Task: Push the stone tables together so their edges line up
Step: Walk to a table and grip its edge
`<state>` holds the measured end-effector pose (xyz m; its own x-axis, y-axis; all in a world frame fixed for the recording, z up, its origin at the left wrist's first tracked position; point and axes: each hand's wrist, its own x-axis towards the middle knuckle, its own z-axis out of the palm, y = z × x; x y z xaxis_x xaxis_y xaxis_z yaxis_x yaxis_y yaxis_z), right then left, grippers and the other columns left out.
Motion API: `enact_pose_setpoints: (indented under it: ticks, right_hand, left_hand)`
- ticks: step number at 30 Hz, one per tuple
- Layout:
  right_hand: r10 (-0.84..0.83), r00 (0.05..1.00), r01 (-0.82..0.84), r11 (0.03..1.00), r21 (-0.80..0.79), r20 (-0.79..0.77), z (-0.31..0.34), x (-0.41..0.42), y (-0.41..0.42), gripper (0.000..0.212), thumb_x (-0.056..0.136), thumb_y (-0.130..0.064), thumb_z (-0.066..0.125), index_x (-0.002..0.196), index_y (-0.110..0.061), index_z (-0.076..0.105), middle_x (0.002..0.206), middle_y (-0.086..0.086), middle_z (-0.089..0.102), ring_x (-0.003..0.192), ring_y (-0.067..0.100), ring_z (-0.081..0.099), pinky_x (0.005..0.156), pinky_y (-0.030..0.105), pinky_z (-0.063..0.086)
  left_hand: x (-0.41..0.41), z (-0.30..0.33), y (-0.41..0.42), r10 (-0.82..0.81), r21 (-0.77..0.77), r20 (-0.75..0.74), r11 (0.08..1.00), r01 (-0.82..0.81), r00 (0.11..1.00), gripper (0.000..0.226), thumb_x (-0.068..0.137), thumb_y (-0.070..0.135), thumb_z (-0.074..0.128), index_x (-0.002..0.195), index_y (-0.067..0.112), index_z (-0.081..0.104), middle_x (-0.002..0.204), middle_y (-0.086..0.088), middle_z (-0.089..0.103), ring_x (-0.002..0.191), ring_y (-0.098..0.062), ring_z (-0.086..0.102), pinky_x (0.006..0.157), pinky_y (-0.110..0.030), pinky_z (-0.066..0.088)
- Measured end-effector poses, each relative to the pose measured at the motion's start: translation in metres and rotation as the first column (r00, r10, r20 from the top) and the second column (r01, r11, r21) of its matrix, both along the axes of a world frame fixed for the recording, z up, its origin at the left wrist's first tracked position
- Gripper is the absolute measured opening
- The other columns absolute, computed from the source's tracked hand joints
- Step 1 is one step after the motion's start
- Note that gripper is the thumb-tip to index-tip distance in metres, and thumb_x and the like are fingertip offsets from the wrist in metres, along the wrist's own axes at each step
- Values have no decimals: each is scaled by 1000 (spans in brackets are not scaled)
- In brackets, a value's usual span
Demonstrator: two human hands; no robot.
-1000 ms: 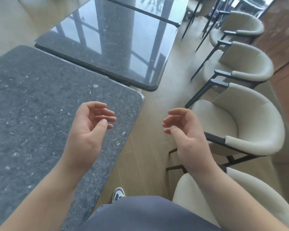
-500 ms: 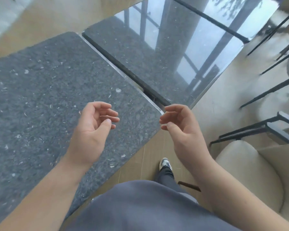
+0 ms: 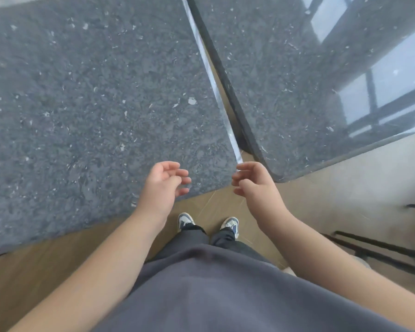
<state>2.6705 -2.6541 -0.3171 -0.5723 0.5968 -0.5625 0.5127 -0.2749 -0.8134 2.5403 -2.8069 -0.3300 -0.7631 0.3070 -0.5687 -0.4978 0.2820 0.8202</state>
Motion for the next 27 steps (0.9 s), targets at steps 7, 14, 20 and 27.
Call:
enact_pose_setpoints:
  ticks: [7,14,20,27]
  right_hand:
    - [-128,942,253,880,-403,311,-83,-21,2,14,98,1,42,98,-6,54,92,8,57,80,18,61,82,38,57]
    - [-320,856,508,665,-547,407,-127,-29,5,50,103,-22,54,147,-7,37,139,20,52,126,33,57,98,41,50]
    - [-482,816,556,505,-660,318,-149,-51,1,47,98,-37,64,138,-13,53,127,10,67,118,26,64,105,41,50]
    - [-570,755,573,332,-749,325,-163,-63,-2,40,93,-30,71,122,-7,58,106,16,77,102,33,73,86,50,60]
  left_hand:
    - [17,-66,-17,276,-40,455,956,-290,847,18,102,-4,42,105,7,57,97,-12,66,87,-26,68,79,-41,58]
    - [18,-120,-20,456,-156,778,806,-571,433,14,104,15,54,106,1,54,105,-18,52,100,-29,59,100,-40,51]
    - [7,-143,-6,447,-48,830,652,-757,333,55,97,40,68,141,10,52,138,-15,59,123,-27,60,114,-43,43]
    - [20,-158,21,532,-15,793,506,-862,298,55,90,45,75,131,12,61,129,-17,67,121,-34,64,109,-51,48]
